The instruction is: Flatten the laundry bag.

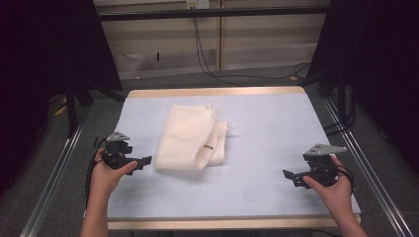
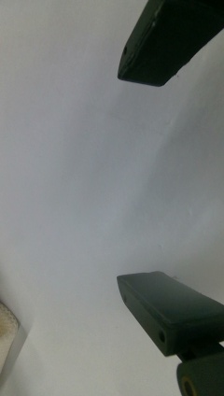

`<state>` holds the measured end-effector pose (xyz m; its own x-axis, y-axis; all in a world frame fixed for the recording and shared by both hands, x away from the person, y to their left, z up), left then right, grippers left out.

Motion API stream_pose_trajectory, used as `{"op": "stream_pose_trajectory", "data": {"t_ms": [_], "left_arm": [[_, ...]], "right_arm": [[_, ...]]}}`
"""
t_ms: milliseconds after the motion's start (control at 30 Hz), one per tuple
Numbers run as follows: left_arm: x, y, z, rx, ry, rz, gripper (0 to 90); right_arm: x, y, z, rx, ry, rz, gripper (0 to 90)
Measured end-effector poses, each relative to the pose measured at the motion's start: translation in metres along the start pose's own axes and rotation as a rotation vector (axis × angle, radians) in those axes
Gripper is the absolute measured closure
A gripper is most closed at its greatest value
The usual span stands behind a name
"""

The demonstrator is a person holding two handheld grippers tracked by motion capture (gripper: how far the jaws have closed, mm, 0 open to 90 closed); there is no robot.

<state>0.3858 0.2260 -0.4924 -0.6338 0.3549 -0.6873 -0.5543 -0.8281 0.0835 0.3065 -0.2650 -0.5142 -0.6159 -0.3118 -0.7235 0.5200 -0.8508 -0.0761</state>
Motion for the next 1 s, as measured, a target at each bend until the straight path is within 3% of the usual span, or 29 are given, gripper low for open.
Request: {"op": "stream_pose_trajectory", "data": {"t_ms": [367,467,733,1000], "left_arm": [[-0.001,0.011,-0.007,0.010,0.004,-0.017,9.7],[0.001,0.016,-0.009,0.023,-0.018,-0.034,9.7],[-0.003,0.027,-0.008,0.042,0.007,-0.044,9.7],[-0.004,0.034,-0.005,0.056,-0.008,-0.072,9.0]], "right_arm": [[-0.003,-0.018,-0.013,-0.031,-0.024,0.032,2.5],[-0.006,-0.029,-0.021,-0.047,-0.043,0.039,2.5],[-0.024,-0.057,-0.040,-0.099,-0.044,0.061,3.7],[-0.038,-0.078,-0.057,-0.138,-0.035,0.064,5.3]]}}
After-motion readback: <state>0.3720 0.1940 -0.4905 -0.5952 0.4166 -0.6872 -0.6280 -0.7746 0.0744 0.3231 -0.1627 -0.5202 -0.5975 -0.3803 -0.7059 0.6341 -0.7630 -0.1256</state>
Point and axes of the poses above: each handheld gripper's, and its own axes: z roughly backward along the jaws, x roughly out of its underside, y roughly to its right, the point moved 9 cm from there along -z, roughly forward along the jaws, and after that the axes turned 3 degrees about -x, right-handed, at the moved point
